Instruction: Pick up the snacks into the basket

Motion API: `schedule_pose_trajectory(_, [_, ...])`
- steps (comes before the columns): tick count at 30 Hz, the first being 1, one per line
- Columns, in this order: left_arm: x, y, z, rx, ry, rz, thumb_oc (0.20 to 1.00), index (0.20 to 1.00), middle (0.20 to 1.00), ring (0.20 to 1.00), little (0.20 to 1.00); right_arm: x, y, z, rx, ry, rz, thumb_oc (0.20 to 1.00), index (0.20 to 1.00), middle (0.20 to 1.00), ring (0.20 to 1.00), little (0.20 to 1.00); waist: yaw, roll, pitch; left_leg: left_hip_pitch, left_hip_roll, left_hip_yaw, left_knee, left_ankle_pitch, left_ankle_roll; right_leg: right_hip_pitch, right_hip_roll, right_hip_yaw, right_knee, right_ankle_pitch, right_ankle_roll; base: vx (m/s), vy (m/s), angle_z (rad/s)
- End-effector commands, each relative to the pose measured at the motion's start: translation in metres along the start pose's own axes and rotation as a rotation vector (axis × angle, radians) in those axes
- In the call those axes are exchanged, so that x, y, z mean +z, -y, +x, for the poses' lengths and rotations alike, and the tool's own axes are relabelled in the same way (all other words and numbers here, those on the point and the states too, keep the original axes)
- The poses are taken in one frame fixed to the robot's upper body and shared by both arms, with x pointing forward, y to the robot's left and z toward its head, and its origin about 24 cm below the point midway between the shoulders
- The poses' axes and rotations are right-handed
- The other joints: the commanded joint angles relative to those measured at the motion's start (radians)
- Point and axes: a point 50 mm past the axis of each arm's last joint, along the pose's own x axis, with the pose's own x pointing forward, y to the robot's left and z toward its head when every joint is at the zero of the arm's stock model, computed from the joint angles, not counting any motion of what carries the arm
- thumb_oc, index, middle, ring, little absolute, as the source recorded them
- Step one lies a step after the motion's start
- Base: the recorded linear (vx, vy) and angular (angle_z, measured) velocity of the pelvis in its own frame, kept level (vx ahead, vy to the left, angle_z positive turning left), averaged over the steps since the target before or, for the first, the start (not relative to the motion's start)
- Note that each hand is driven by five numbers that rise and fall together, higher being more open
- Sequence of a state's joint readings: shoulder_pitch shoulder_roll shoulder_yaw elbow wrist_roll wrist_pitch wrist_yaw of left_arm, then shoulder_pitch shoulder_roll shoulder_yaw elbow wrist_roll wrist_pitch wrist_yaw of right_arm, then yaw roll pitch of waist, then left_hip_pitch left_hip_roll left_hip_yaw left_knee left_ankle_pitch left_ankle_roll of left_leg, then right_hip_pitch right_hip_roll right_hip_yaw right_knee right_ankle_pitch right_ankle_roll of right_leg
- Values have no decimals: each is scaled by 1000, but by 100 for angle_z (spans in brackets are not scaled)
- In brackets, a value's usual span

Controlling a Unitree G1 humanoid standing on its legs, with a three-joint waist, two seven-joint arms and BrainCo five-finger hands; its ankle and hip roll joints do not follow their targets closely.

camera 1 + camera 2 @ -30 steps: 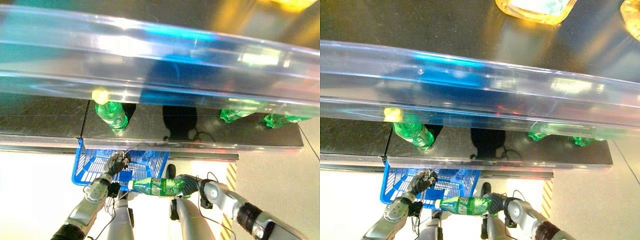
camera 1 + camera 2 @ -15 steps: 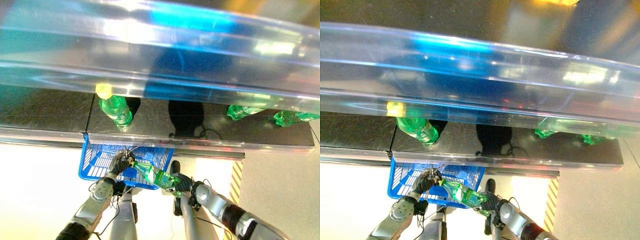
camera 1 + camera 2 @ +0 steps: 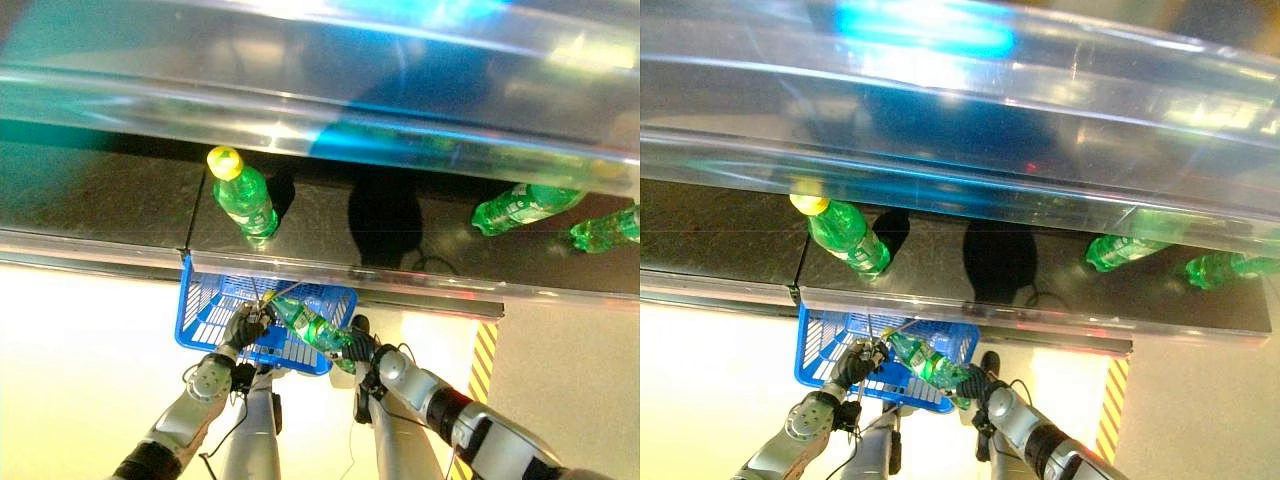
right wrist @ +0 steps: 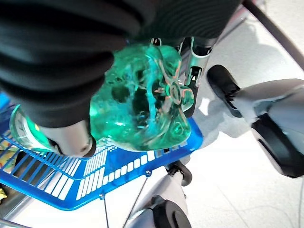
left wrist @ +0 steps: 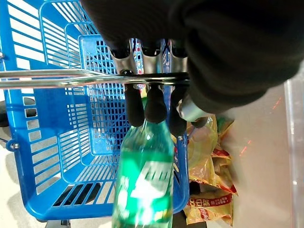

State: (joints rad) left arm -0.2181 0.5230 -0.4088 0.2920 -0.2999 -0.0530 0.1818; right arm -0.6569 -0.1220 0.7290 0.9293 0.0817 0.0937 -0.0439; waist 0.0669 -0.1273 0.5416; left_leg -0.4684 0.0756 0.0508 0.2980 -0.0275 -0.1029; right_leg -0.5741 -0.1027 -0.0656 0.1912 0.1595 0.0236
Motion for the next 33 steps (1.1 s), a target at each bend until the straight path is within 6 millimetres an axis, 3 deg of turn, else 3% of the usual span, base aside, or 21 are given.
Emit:
schedule_pose_trajectory(1, [46,18,-10,-92,230,-80,200,200,200,200,200,34,-23,3,60,122,74,200,200,200,200,200,8,56,-22,-61,-7,-57,-21,49,23,-10,-102,28,104,-90,140,0,0,0])
schedule_pose_trajectory(5, [49,24,-13,-138,236,-90,200,200,200,200,200,34,-28,5,75,98,212,200,200,200,200,200,18,69,-22,-63,-11,-61,-25,52,24,-11,-107,24,107,-91,141,5,10,6])
schedule_pose_trajectory(6, [50,25,-13,-145,241,-92,200,200,200,200,200,33,-29,5,80,91,229,285,285,285,285,285,22,71,-22,-63,-12,-62,-26,52,24,-11,-108,23,108,-91,142,5,6,10])
schedule_pose_trajectory(7, [50,25,-13,-145,241,-92,200,200,200,200,200,33,-29,5,80,91,229,476,476,476,476,476,22,71,-22,-63,-12,-62,-26,52,24,-11,-108,23,108,-91,142,6,4,11])
schedule_pose_trajectory(8, [51,27,-14,-165,244,-97,200,200,200,200,200,36,-28,6,80,93,249,1000,1000,1000,1000,1000,28,76,-22,-65,-14,-64,-26,53,25,-11,-110,21,110,-93,142,6,7,8])
schedule_pose_trajectory(23, [47,37,-12,-201,224,-91,200,200,200,200,200,30,-31,6,74,77,301,1000,1000,1000,1000,1000,31,82,-22,-57,-19,-68,-41,60,25,-8,-112,20,112,-97,142,4,1,2])
schedule_pose_trajectory(33, [42,33,-12,-181,204,-84,200,200,200,200,200,24,-28,1,75,102,289,1000,1000,1000,1000,1000,18,72,-22,-44,-16,-63,-32,54,25,7,-116,22,120,-102,143,0,0,0])
